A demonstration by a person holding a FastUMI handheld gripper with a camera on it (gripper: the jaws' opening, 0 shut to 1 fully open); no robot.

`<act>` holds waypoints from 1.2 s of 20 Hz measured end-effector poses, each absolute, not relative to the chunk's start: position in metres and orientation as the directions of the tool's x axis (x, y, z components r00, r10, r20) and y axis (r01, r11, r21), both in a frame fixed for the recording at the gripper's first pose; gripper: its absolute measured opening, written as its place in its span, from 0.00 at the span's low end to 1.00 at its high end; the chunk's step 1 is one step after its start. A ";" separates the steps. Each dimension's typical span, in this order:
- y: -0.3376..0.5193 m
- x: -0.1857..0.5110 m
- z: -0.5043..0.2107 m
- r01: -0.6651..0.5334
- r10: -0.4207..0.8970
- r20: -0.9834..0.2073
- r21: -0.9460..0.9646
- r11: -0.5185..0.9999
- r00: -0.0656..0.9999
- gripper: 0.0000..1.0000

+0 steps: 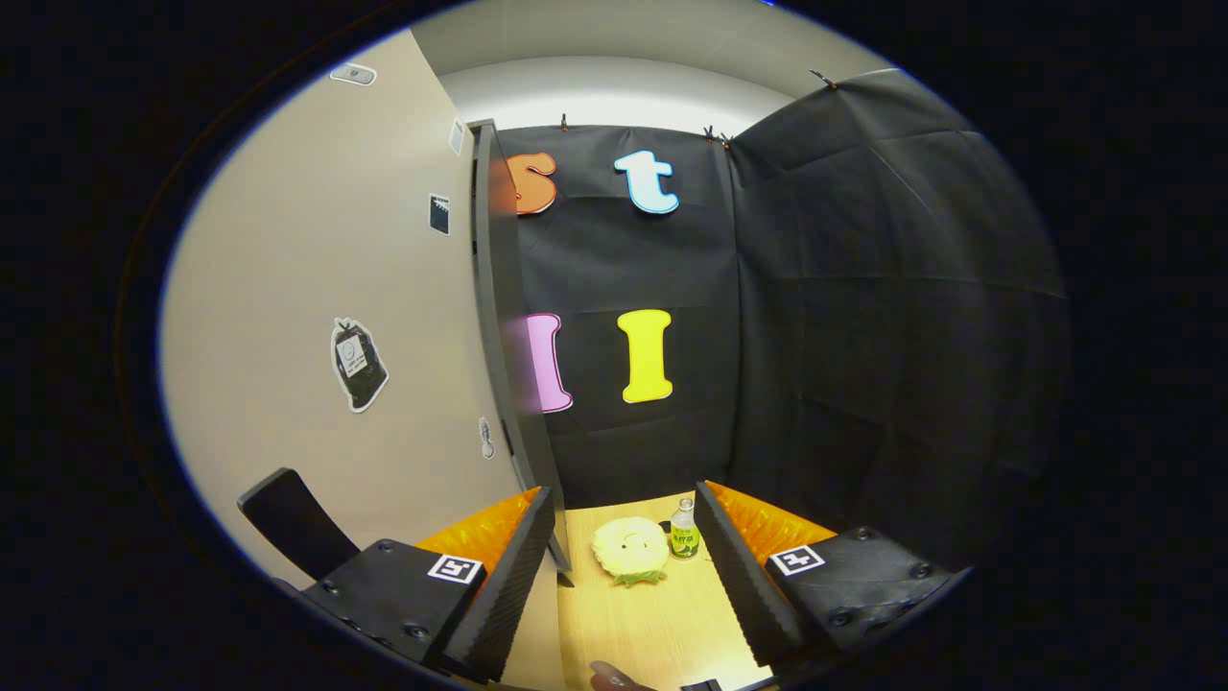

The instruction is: Open the shoe cabinet door, grab the shoes and put them into the shoe cabinet, then close the shoe cabinet door.

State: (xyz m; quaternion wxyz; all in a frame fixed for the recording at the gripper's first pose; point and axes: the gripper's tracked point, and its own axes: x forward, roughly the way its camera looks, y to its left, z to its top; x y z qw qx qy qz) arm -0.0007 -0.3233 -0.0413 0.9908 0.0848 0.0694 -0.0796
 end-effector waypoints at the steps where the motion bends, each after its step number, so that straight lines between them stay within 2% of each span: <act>1: -0.315 -0.002 -0.040 0.172 -0.149 -0.146 0.158 0.972 0.978 0.93; 10: -0.248 -0.004 -0.032 0.215 -0.200 -0.120 0.125 0.969 0.972 0.93; 19: -0.163 0.010 -0.020 0.129 -0.124 -0.050 0.129 0.983 0.991 0.95; 24: -0.142 0.000 -0.009 0.142 -0.143 0.006 0.070 0.987 0.990 0.98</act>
